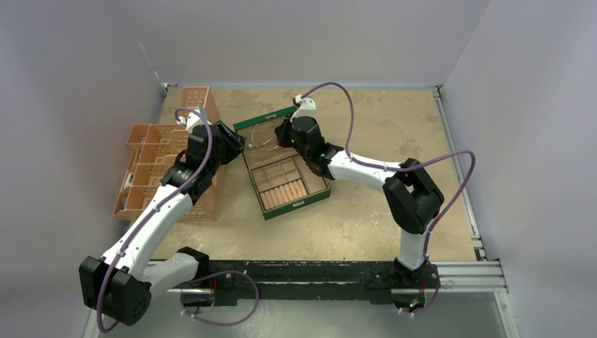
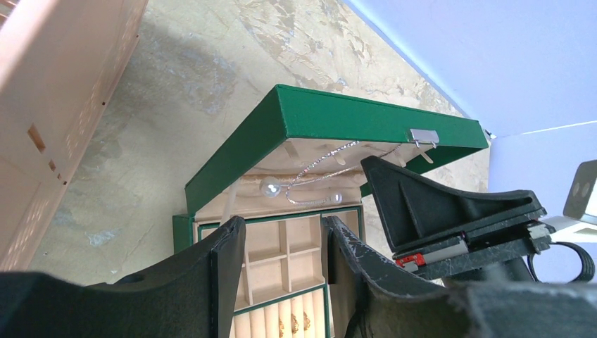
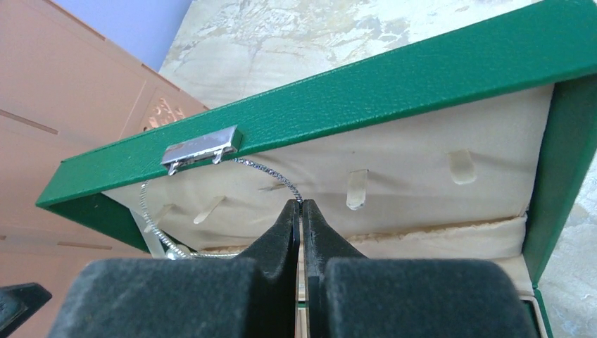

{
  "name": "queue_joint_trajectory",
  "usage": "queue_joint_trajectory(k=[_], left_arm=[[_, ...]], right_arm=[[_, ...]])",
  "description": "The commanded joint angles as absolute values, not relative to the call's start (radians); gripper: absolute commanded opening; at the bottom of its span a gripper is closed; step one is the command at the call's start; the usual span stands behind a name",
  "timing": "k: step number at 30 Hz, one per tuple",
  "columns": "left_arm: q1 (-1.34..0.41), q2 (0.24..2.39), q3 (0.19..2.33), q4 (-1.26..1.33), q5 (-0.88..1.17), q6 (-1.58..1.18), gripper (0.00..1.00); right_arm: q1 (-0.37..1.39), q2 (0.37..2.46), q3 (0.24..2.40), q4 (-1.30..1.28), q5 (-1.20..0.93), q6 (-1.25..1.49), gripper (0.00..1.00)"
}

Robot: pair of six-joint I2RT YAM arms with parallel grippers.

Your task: Organize the mixed jewelry

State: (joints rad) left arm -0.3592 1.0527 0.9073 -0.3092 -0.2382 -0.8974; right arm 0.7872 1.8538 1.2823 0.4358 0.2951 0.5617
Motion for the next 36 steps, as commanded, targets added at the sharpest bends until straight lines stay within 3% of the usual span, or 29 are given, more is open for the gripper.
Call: queue_joint_trajectory(k=[1,19,32,36], left_arm=[[-0.353,1.048,0.948,-0.279,-0.23,-0.875,0.44],[-0.353,1.046,0.952,-0.285,-0.235,-0.869,0.45],[-0.353,1.045,0.969,-0.285,-0.234,-0.833,0.47],[-0.353,1.043,0.982,-0.285,-0.211,-0.779,0.52]], right_arm=[[0.792,1.874,1.357,0.41,0.292,0.584,0.02],[0.792,1.91,1.398,0.351,0.24,0.573,0.06],[0.789,1.824,1.327,0.347,0.222,0.63,0.47],[0.766,1.778,1.28,0.334,0.225,0.753,0.51]])
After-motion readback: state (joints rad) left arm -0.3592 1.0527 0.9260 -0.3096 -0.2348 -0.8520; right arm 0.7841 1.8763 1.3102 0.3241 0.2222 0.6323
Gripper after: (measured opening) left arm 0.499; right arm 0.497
